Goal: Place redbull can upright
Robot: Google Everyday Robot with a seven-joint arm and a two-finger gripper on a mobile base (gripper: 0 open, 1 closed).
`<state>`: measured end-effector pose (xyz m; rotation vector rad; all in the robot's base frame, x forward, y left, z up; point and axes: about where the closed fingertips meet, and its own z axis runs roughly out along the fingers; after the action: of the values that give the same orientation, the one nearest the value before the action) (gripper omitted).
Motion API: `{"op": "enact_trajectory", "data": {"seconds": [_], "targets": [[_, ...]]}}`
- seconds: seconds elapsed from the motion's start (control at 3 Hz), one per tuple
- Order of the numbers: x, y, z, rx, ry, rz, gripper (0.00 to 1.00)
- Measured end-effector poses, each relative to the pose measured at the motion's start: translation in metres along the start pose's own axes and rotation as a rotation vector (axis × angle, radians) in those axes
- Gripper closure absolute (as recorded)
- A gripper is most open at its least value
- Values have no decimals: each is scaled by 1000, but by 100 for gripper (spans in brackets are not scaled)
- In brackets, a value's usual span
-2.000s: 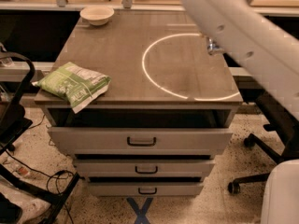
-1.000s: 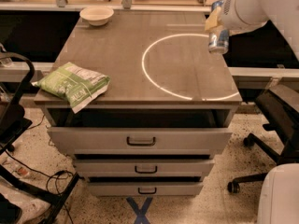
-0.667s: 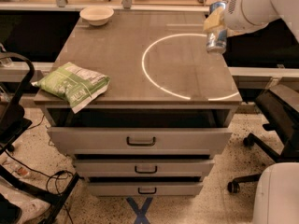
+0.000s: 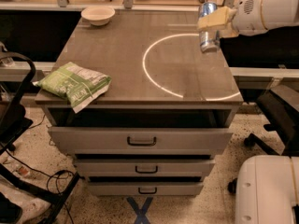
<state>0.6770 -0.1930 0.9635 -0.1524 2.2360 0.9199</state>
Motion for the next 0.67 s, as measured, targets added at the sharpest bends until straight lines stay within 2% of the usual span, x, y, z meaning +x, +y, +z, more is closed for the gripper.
{"op": "enact_trajectory", "data": {"seconds": [0.33, 0.67], "targets": [[3, 14, -10, -198, 27, -83, 100], [7, 19, -26, -248, 29, -181, 100]]}}
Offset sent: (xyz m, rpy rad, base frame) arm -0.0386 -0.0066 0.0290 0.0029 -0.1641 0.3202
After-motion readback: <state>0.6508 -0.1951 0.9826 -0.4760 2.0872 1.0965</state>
